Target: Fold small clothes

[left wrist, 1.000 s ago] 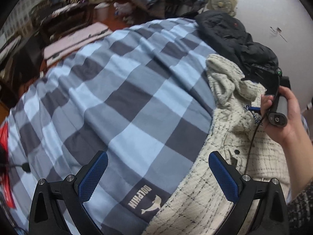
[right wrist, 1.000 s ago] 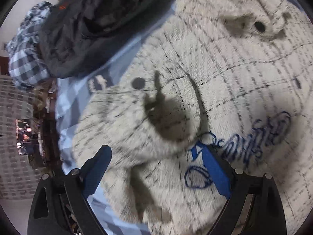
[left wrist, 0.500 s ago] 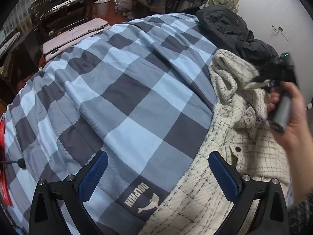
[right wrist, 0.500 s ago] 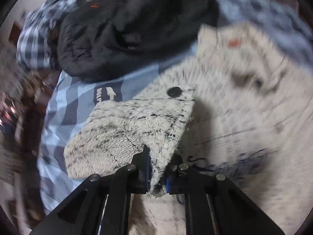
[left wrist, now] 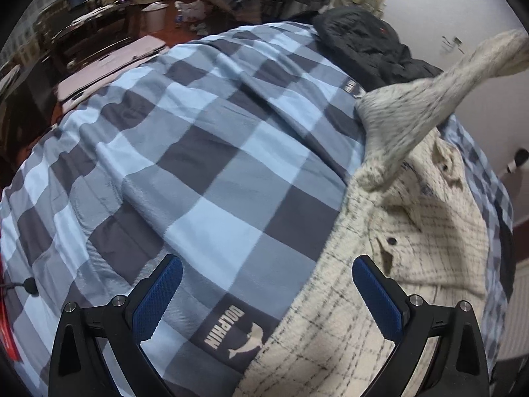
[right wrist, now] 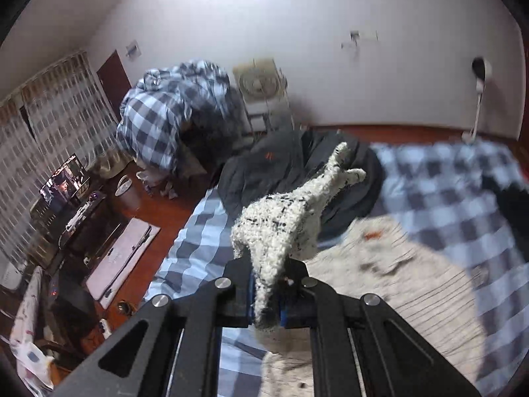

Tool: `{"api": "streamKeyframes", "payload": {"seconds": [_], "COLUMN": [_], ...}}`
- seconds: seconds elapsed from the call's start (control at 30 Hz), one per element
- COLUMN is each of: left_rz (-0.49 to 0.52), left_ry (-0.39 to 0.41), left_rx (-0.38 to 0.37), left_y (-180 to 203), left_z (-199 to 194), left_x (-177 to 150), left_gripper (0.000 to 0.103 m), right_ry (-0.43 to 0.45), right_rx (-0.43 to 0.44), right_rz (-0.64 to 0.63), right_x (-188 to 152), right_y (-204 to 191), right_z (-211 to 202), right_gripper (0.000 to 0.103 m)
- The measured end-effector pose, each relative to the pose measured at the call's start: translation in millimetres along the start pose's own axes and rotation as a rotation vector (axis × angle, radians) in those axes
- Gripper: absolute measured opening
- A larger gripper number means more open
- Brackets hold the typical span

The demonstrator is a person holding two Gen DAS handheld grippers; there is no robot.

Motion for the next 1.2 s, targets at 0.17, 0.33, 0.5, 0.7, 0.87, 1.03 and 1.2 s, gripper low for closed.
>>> {"api": "streamKeyframes", "payload": {"seconds": [0.17, 0.33, 0.5, 0.7, 0.87, 1.03, 1.2], "left_rz": [0.057, 0.112, 0.126, 0.162, 0.209, 0.245, 0.266], "left_ry": [0.005, 0.036, 0.064, 0.084, 0.076, 0.07, 0.076], "left_rx": [-0.048, -0.025, -0.022, -0.04, -0.052, -0.043, -0.024], "left_y": [10.6, 16.6, 17.6, 27.7, 40.8, 48.5, 50.4], "left_z": [-6.4, -12.6, -19.9, -26.3, -26.0, -23.8, -21.9], "left_x": [-4.3, -5.3, -2.2, -3.1, -9.7, -16.0, -18.7], "left_gripper": [0.103, 0.103, 0.103, 0.103, 0.103, 0.103, 0.103], "right_ry": [0.007, -0.037, -0.186, -0.612, -0.596, -0.479, -0.45], "right_rx": [-0.114, -0.25, -0.398, -0.401, -0.358, -0.21, 0.02], "right_rz": [-0.019, 0.009, 0.034, 0.393, 0.634, 0.759, 0.841], "right_x": [2.1, -22.4, -104.0, -308.7, -381.1, -381.8, -372.9], "right_y": [45.7, 106.1, 181.2, 313.4, 356.3, 351.5, 333.2], "right_z": [-33.1, -33.2, -16.0, 15.6, -21.1, -21.0, 28.6], "right_gripper": [0.007, 0.007, 0.015, 0.036, 0.038, 0.068, 0.081]}}
Point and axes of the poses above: each gripper's, at about its wrist camera, not at the fingertips, and z roughly the way its jaws point, y to its right, x to its top, the point moved 4 cm from there along z, roughly the way its jaws point, and after that the axes turned 6 degrees about -z, right-handed, at the moved point
